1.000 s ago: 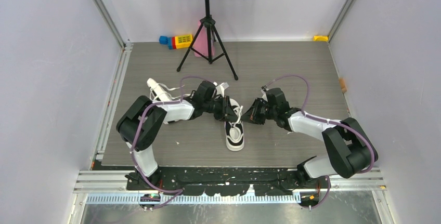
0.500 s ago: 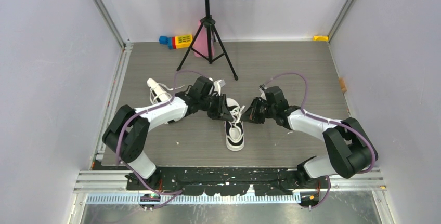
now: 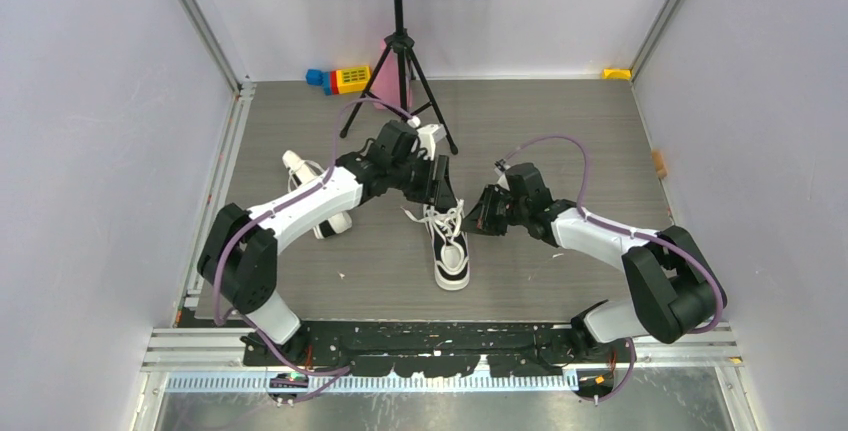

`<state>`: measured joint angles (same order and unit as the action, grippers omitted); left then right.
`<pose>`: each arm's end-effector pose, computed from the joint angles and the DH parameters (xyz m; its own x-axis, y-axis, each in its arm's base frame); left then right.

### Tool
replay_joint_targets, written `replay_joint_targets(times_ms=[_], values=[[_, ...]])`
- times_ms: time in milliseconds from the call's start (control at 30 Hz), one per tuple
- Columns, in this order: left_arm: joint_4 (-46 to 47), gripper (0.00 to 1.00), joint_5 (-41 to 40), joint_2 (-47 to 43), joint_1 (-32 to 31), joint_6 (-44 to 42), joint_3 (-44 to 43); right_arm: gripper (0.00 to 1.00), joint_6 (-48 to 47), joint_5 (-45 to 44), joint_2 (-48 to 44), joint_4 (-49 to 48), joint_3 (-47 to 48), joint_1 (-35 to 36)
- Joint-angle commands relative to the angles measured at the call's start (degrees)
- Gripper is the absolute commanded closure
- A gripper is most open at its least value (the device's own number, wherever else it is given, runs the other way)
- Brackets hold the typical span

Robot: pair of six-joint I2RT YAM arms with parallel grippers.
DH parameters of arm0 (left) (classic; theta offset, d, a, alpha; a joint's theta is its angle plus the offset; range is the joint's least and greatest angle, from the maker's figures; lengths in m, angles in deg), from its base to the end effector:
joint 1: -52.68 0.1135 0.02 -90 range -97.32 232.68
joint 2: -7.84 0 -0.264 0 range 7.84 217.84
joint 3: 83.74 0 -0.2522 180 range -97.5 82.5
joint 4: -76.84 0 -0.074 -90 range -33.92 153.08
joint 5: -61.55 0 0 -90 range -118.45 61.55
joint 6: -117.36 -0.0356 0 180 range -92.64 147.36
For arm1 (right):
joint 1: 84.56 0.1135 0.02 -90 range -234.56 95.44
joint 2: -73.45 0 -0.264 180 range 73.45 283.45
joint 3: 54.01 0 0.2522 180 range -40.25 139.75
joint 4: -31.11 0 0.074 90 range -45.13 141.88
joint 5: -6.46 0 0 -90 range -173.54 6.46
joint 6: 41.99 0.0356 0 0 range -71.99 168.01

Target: Tie the shoes

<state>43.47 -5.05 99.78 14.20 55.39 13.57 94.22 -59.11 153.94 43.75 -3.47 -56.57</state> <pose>0.2702 -0.2328 0.2646 -0.8438 0.1198 -0.5232 0.4569 0.6717 -0.5832 0.2344 0.1412 0.1759 -0.9161 0.2574 -0.3074 -0.0504 0.6867 0.7251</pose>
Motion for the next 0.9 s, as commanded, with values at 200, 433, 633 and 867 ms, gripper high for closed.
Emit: replay_joint_targets(times_ms=[200,433,633,867], values=[[-2.95,0.47,-2.46,5.59,-3.03,-3.5,-7.83,1.0,-1.23,-0.71,-0.86,-0.24,3.02,0.92],[-4.2,0.62,-2.8,9.33,-3.18,-2.9,-10.64,1.0,-1.25,-0.88,-0.92,-0.21,2.86,1.1],[-7.05,1.0,-2.88,7.77,-3.18,-3.06,-9.33,1.0,-0.4,-3.77,-2.55,0.77,2.2,1.1],[-6.68,1.0,-1.67,2.02,-3.02,-1.99,-0.51,1.0,2.12,-9.38,-5.51,0.44,-0.74,1.54]])
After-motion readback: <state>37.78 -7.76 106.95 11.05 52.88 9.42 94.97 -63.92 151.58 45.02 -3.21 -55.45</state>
